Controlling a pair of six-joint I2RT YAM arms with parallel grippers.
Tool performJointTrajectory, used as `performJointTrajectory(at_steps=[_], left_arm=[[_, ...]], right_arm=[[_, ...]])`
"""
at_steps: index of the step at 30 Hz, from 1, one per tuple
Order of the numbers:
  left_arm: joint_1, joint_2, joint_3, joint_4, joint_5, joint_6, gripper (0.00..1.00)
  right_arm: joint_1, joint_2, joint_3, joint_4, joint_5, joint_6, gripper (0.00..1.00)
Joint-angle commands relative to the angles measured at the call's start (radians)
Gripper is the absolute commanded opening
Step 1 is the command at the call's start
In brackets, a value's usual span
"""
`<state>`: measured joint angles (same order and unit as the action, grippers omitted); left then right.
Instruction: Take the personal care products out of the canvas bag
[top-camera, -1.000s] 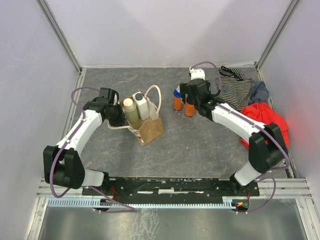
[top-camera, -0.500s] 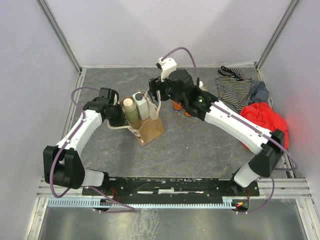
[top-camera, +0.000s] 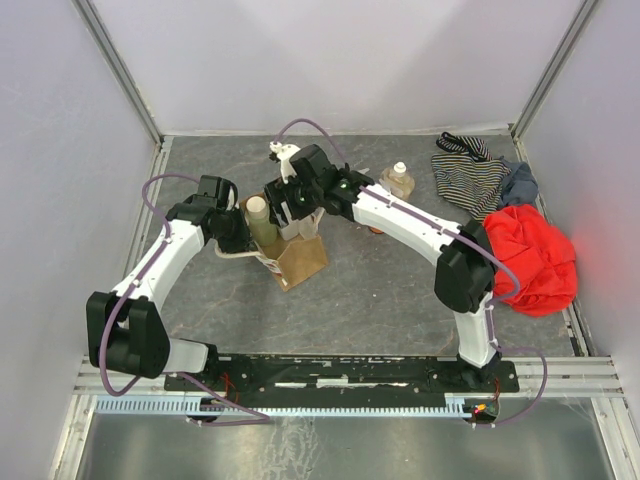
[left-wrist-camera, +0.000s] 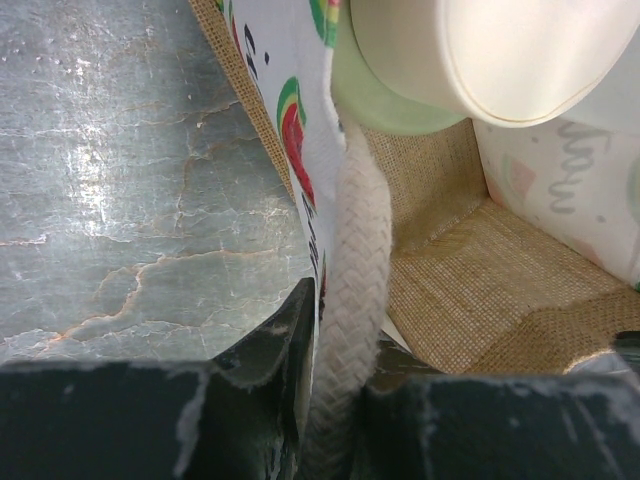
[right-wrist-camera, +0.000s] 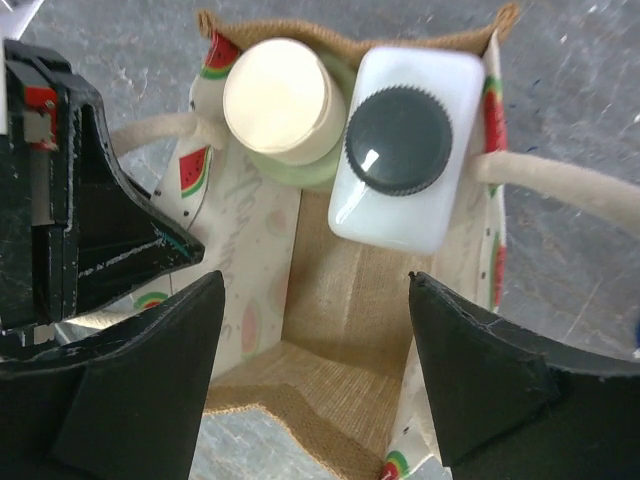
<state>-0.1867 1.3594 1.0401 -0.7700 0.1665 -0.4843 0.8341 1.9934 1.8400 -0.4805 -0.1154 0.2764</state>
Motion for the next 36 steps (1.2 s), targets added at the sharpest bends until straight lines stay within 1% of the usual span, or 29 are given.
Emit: performJointTrajectory(at_steps=[1, 11, 17, 25, 31, 36], left_arm=[[-0.003, -0.034, -0.015, 0.001, -0.003, 0.026, 0.28], [-0.002, -0.032, -0.023, 0.008, 0.005, 0.028, 0.28], [-0.002, -0.036, -0.031, 0.007, 0.002, 0.028, 0.28], [-0.003, -0.04, -0.028, 0.006, 0.005, 0.028, 0.28], [-0.003, -0.046, -0.032, 0.006, 0.01, 0.028, 0.28], [-0.003, -0.049, -0.026, -0.003, 0.003, 0.03, 0.28]], right_arm=[[0.001, -0.008, 0.032, 0.009, -0.053, 0.032, 0.82], [0.002, 0.078, 0.075, 0.005, 0.034, 0.003, 0.82], [0.002, 0.102, 0.087, 0.021, 0.136, -0.017, 0.82], [0.003, 0.112, 0.075, 0.128, 0.228, -0.031, 0.82], [0.003, 0.158, 0.091, 0.211, 0.27, -0.036, 0.83], [0.003, 0.228, 0.165, 0.183, 0.266, -0.046, 0.83]])
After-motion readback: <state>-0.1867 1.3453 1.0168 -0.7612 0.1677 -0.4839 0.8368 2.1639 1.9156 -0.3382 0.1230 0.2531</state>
